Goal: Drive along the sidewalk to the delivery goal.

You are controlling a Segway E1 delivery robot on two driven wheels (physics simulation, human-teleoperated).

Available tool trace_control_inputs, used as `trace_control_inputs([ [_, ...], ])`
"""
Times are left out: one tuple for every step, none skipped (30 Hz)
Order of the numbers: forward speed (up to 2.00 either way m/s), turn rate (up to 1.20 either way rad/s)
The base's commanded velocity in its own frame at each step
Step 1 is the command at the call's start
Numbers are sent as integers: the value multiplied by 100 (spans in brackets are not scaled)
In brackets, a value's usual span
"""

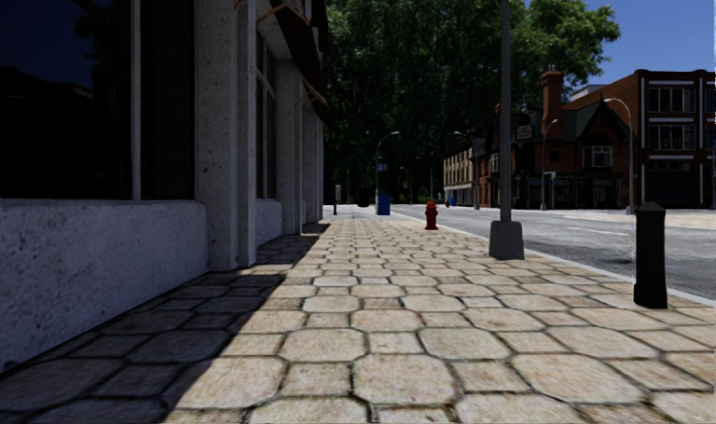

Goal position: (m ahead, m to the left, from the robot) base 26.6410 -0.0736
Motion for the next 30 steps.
trace_control_inputs([
  [200,0],
  [200,0],
  [200,0],
  [200,0],
  [200,0],
  [200,0],
  [200,0],
  [200,0],
  [200,0],
  [200,0],
  [200,0],
  [200,0],
  [200,0],
  [200,0],
  [200,0],
  [200,0],
  [200,0],
  [200,0],
  [200,0],
  [200,0],
  [200,0],
  [200,0],
  [200,0],
  [200,0],
  [200,0],
  [200,0],
  [200,0],
  [200,0],
  [200,0],
  [200,0],
])
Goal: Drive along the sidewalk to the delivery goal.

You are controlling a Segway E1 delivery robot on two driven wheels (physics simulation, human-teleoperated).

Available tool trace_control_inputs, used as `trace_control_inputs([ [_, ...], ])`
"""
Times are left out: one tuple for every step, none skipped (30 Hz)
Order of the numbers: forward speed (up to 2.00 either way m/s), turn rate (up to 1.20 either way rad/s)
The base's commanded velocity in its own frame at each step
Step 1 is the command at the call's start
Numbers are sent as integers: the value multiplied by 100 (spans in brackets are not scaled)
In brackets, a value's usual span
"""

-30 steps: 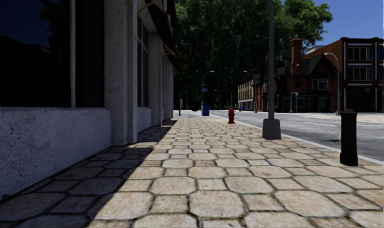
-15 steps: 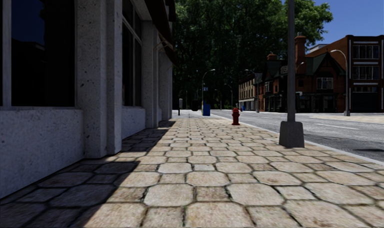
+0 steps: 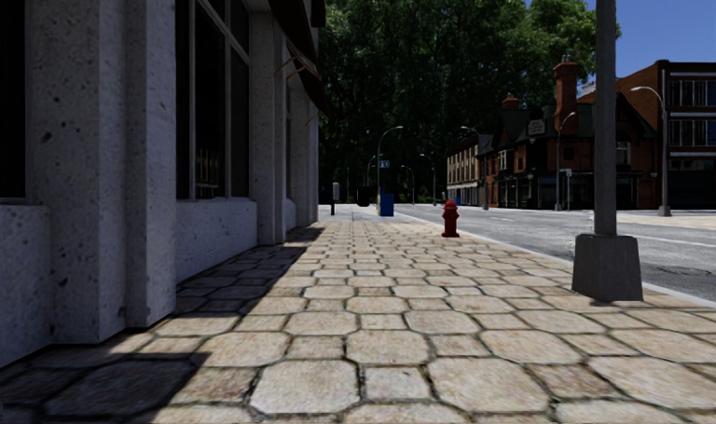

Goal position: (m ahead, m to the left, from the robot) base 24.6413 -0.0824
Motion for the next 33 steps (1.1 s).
trace_control_inputs([
  [200,0],
  [200,0],
  [200,0],
  [200,0],
  [200,0],
  [200,0],
  [200,0],
  [200,0],
  [200,0],
  [200,0],
  [200,0],
  [200,0],
  [200,0],
  [200,0],
  [200,0],
  [200,0],
  [200,0],
  [200,0],
  [200,0],
  [200,0],
  [200,0],
  [200,0],
  [200,0],
  [200,0],
  [200,0],
  [200,0],
  [200,0],
  [200,0],
  [200,0],
  [200,0],
  [200,0],
  [200,0],
  [200,0],
])
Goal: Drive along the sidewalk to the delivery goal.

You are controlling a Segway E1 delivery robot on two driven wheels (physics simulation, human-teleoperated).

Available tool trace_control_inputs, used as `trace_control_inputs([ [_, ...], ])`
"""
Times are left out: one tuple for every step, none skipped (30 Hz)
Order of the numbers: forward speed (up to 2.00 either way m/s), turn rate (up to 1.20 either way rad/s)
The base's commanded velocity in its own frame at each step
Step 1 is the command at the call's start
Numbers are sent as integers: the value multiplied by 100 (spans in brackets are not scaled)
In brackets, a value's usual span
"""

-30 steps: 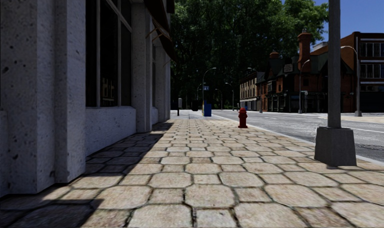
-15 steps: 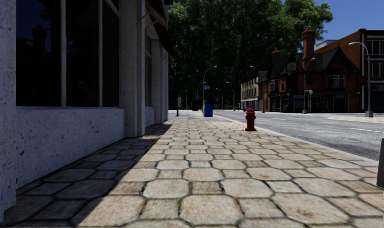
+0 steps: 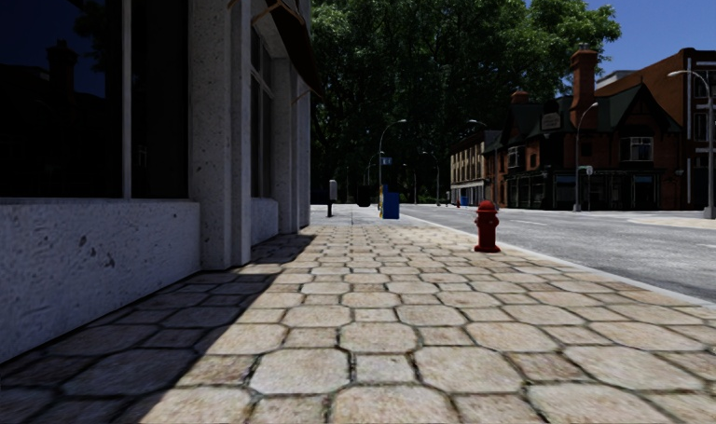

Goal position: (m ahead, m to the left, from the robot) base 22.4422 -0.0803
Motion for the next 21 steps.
trace_control_inputs([
  [200,0],
  [200,0],
  [200,0],
  [200,0],
  [200,0],
  [200,0],
  [200,0],
  [200,0],
  [200,0],
  [200,0],
  [200,0],
  [200,0],
  [200,0],
  [200,0],
  [200,0],
  [200,0],
  [200,0],
  [200,0],
  [200,0],
  [200,0],
  [200,0],
])
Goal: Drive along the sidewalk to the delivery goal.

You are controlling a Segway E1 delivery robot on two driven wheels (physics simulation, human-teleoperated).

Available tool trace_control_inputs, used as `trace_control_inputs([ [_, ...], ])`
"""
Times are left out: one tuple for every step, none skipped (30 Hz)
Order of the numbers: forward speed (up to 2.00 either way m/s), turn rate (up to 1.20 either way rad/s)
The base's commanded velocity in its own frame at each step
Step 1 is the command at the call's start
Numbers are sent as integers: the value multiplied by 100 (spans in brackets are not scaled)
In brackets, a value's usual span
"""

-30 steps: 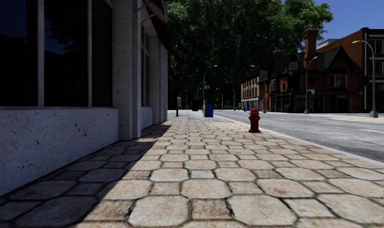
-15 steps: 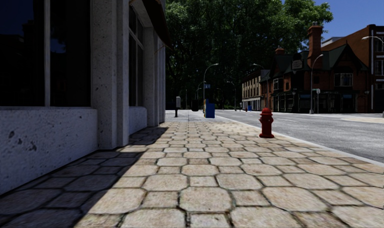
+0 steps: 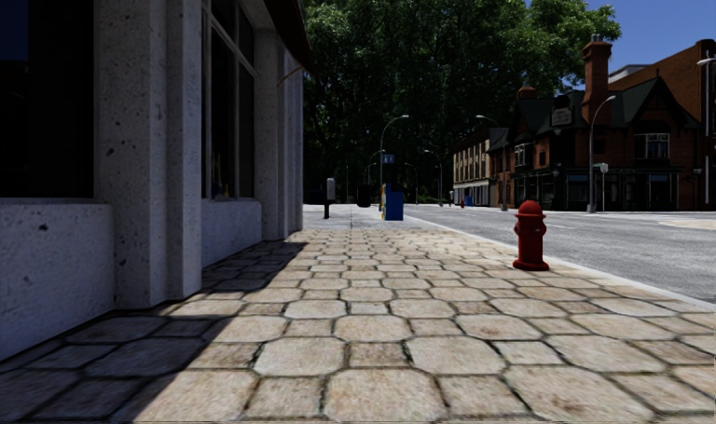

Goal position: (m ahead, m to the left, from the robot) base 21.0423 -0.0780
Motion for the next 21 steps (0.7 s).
trace_control_inputs([
  [200,0],
  [200,0],
  [200,0],
  [200,0],
  [200,0],
  [200,0],
  [200,0],
  [200,0],
  [200,0],
  [200,0],
  [200,0],
  [200,0],
  [200,0],
  [200,0],
  [200,0],
  [200,0],
  [200,0],
  [200,0],
  [200,0],
  [200,0],
  [200,0],
])
